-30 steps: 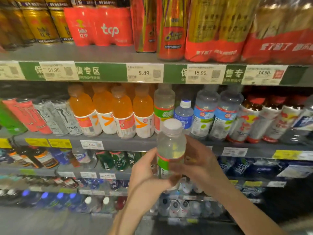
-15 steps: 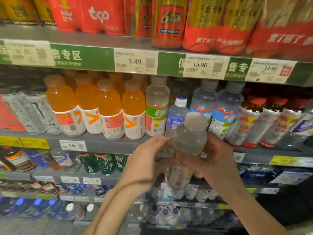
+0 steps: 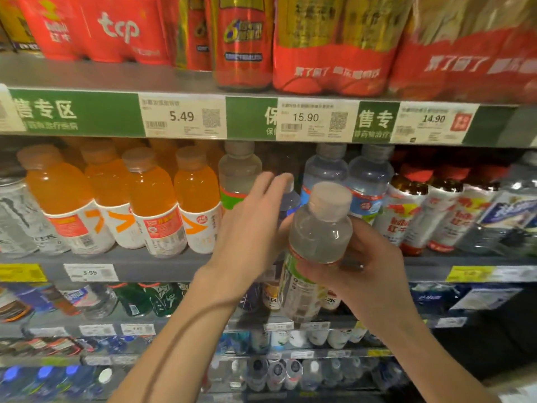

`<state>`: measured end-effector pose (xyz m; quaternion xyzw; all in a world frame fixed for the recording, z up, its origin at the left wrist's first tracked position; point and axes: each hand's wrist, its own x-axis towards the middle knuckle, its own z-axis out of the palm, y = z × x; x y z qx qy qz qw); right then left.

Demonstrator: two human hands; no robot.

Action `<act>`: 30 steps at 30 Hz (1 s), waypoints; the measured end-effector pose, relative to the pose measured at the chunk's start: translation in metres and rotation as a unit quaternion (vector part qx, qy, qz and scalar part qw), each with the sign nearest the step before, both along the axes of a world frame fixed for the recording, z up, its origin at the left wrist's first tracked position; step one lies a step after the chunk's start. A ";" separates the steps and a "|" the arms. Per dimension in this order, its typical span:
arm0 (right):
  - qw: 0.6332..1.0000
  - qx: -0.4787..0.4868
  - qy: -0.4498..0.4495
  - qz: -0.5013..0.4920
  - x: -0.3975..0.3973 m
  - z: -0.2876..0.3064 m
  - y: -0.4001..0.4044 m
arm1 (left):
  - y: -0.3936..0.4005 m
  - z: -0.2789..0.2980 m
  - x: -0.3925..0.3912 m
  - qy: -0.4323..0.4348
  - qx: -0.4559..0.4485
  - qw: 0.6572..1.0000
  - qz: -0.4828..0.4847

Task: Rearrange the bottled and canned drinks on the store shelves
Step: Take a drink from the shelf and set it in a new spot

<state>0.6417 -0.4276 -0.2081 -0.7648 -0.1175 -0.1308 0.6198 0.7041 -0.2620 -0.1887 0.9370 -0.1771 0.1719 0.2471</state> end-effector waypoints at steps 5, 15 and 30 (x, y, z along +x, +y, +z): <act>1.000 -0.009 -0.014 0.010 0.004 0.002 0.000 | 0.007 -0.006 -0.003 -0.040 -0.058 0.998 -0.007; 0.998 -0.025 -0.049 -0.006 0.004 0.015 0.009 | 0.028 -0.024 -0.035 -0.078 -0.143 0.985 0.059; 0.998 0.011 -0.059 0.003 0.012 0.034 0.030 | 0.075 0.008 -0.063 -0.086 -0.200 0.974 0.063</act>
